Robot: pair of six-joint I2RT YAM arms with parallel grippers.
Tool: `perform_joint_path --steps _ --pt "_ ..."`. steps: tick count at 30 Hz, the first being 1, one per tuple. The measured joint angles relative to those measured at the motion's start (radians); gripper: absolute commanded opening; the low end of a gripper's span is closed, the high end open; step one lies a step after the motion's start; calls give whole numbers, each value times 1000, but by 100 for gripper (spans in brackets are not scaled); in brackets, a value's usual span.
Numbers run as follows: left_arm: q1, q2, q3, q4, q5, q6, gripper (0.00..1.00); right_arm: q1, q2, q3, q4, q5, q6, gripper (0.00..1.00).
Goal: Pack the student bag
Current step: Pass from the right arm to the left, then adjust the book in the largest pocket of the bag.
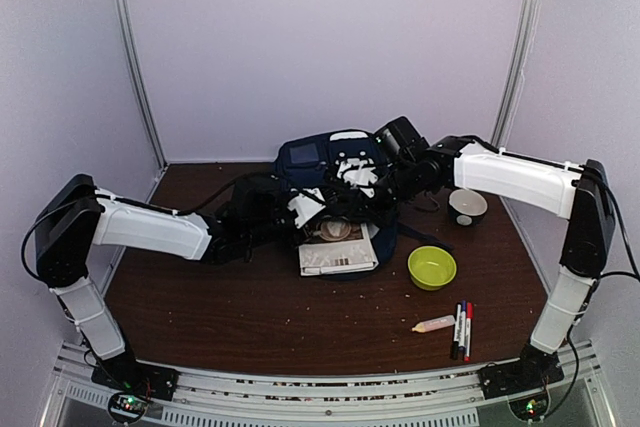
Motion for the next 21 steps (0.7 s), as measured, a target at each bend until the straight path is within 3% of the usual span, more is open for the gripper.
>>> perform_joint_path --steps 2,4,8,13,18,21 --pt "-1 0 0 0 -2 0 0 -4 -8 -10 6 -8 2 22" --pt "-2 2 0 -2 -10 -6 0 -7 -31 -21 -7 -40 -9 35" --pt "-2 4 1 -5 -17 -28 0 -5 -130 -84 -30 -97 -39 40" --pt "-1 8 4 -4 -20 -68 0 14 -224 -178 -70 -127 -120 27" --pt "8 17 6 -5 -2 -121 0 99 -206 -242 -106 -106 -215 8" --pt "16 19 15 -10 22 -154 0 169 -164 -254 -97 -68 -244 4"
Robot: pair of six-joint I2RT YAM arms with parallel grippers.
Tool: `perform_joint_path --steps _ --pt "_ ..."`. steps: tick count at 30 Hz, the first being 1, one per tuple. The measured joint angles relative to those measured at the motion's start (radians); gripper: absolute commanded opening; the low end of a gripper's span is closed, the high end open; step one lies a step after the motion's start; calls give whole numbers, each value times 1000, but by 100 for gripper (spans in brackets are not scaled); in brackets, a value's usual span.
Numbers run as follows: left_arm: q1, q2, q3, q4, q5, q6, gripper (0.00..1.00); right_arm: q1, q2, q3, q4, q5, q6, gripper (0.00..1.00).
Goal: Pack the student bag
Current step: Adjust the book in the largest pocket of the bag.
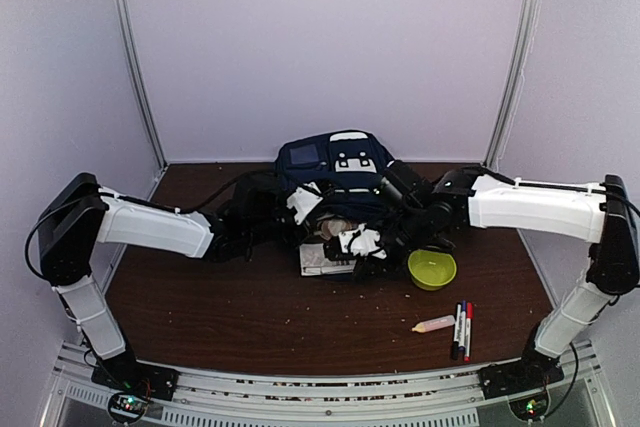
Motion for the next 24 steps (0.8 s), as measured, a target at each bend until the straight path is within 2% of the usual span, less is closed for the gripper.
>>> perform_joint_path --steps 4,12,24 --pt "16 0 17 -6 42 -48 0 56 76 -3 51 80 -15 1" --pt "41 0 31 -40 111 -110 0 52 193 29 122 224 -10 0" --pt "47 -8 55 -96 160 -127 0 23 301 111 235 427 53 0"
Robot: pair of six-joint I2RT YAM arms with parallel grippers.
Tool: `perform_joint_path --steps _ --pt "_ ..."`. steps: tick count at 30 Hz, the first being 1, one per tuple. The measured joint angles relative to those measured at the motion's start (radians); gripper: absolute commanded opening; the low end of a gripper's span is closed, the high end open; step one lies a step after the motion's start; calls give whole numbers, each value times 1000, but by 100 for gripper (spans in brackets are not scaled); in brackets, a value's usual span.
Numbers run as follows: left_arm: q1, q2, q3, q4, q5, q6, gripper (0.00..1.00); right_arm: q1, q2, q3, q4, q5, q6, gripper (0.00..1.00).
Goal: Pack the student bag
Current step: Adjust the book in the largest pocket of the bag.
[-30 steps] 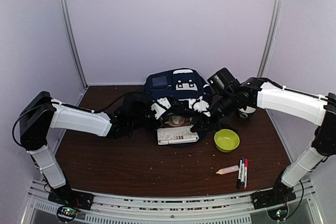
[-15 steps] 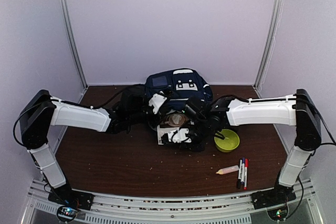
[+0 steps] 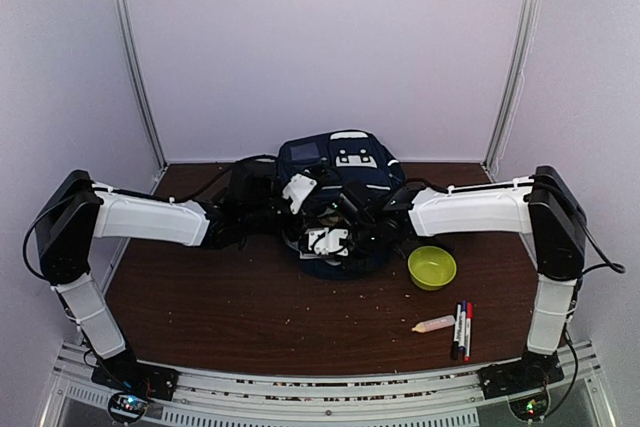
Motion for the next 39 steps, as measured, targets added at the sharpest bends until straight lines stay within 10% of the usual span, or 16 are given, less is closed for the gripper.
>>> perform_joint_path --steps 24,39 --pt "25 -64 33 -106 15 3 0 -19 149 -116 691 443 -275 0" --pt "57 -64 33 -105 42 -19 0 -19 -135 -225 373 177 -173 11"
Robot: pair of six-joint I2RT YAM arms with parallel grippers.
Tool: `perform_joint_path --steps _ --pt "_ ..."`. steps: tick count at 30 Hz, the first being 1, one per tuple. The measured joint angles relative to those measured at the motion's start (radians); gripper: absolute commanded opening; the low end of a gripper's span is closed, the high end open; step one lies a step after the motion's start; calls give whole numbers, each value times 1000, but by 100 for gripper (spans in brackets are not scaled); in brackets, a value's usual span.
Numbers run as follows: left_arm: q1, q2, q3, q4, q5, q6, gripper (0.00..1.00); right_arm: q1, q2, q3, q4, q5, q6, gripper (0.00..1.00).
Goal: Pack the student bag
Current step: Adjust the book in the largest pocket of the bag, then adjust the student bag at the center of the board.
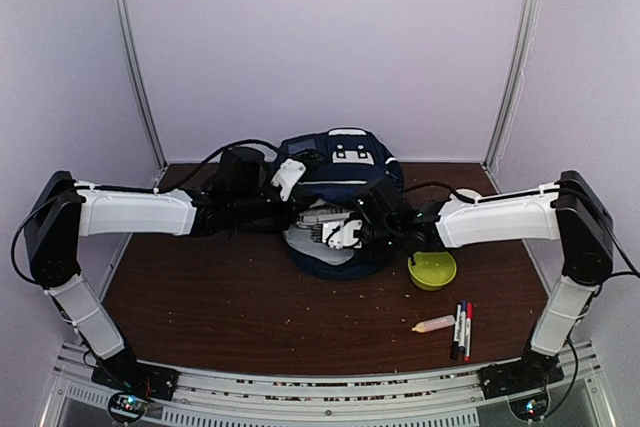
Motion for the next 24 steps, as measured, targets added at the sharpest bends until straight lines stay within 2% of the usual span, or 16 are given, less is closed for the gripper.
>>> perform_joint_path --steps 7,12,19,24 --pt "1 0 0 -2 2 -3 0 -23 -154 -48 -226 -197 66 12" --pt "1 -13 -23 -6 -2 -3 0 -151 -219 -31 -363 -365 134 12" --pt "5 -102 -133 -33 -43 -2 0 -363 -208 21 -424 -465 258 27" --pt "13 -195 -227 -61 -87 -3 0 -458 -129 94 -443 -504 327 31"
